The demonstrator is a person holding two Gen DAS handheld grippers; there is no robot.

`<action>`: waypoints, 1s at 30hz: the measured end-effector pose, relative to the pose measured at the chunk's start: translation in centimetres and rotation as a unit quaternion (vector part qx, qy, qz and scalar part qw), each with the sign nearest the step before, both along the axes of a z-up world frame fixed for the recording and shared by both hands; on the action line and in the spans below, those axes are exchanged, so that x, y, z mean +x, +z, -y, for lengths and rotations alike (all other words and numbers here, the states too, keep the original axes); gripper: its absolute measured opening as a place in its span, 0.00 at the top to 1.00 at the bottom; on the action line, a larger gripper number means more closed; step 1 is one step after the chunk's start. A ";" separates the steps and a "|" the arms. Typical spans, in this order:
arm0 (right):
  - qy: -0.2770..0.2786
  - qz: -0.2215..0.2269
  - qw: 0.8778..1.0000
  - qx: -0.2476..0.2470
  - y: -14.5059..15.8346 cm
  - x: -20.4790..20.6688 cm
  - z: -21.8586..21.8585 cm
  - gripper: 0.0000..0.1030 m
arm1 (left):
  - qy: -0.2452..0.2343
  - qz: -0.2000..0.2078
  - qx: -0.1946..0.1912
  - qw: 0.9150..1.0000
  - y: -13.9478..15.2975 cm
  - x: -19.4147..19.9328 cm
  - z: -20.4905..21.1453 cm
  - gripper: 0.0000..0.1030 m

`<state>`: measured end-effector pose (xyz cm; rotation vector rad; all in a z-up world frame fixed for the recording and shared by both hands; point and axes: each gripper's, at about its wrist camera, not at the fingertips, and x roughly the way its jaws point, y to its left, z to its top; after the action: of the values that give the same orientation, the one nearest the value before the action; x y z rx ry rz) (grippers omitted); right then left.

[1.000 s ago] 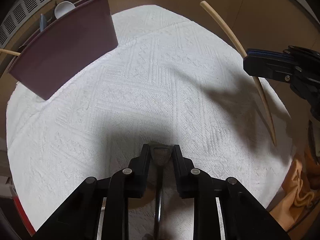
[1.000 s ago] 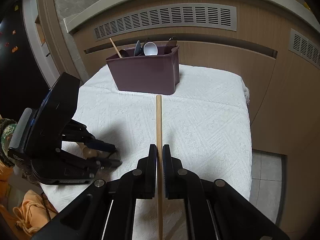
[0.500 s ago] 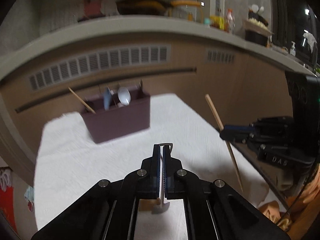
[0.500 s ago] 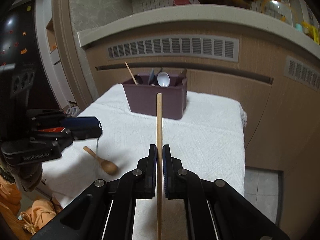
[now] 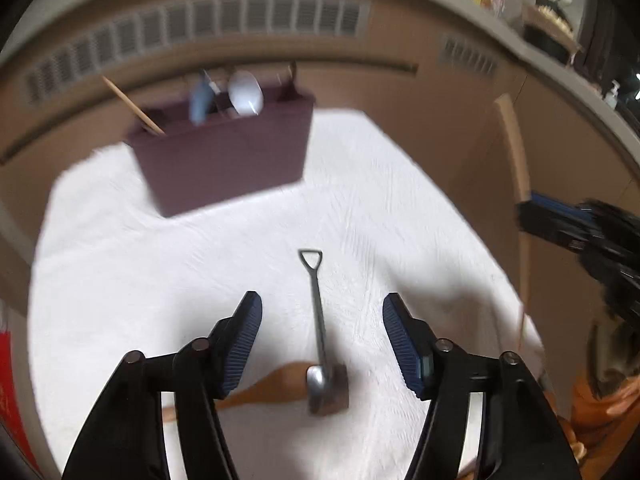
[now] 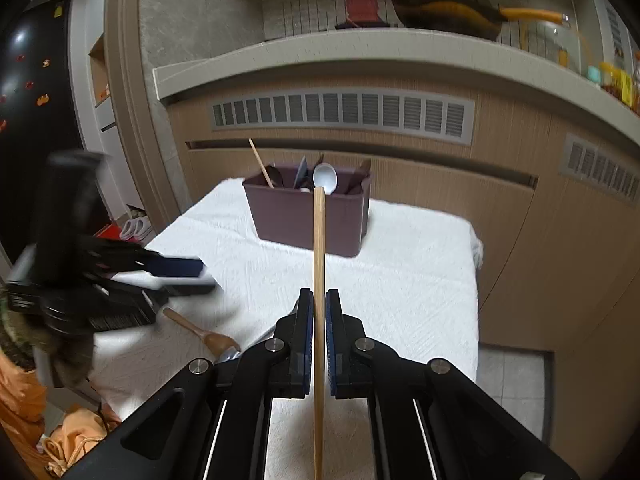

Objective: Organize utensils

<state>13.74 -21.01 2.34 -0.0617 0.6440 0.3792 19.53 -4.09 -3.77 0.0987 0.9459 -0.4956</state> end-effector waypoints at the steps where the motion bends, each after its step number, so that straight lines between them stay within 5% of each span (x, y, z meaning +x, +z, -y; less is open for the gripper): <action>1: -0.001 -0.002 1.000 0.000 -0.2 0.1 0.1 0.94 | -0.001 -0.009 0.013 1.000 -0.7 0.8 0.7 0.38; 8: 0.001 -0.010 1.000 0.006 -1.1 0.5 0.7 0.94 | 0.013 -0.046 0.084 0.995 -4.3 6.5 4.8 0.44; 14: -0.001 -0.018 1.000 0.009 -1.7 0.5 1.0 0.94 | 0.036 -0.067 0.104 0.992 -5.9 8.2 5.6 0.67; 15: -0.002 -0.019 1.000 0.010 -1.7 0.5 1.1 0.94 | 0.039 -0.065 0.098 0.992 -5.9 8.2 5.5 0.78; 20: -0.002 -0.017 1.000 0.015 -1.6 0.2 1.2 0.94 | 0.047 -0.010 0.067 0.997 -5.4 5.5 4.5 0.78; 23: -0.003 -0.014 1.000 0.015 -1.4 -0.1 1.3 0.94 | 0.055 0.046 0.017 0.997 -3.4 1.5 3.0 0.78; 30: -0.006 -0.004 0.999 0.032 -0.7 -0.9 1.2 0.94 | 0.074 0.155 -0.057 0.983 2.3 -5.8 -1.1 0.78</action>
<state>12.83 -22.23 1.63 0.0038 0.6405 0.3890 13.71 -2.94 -1.50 0.0021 0.6127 -0.3819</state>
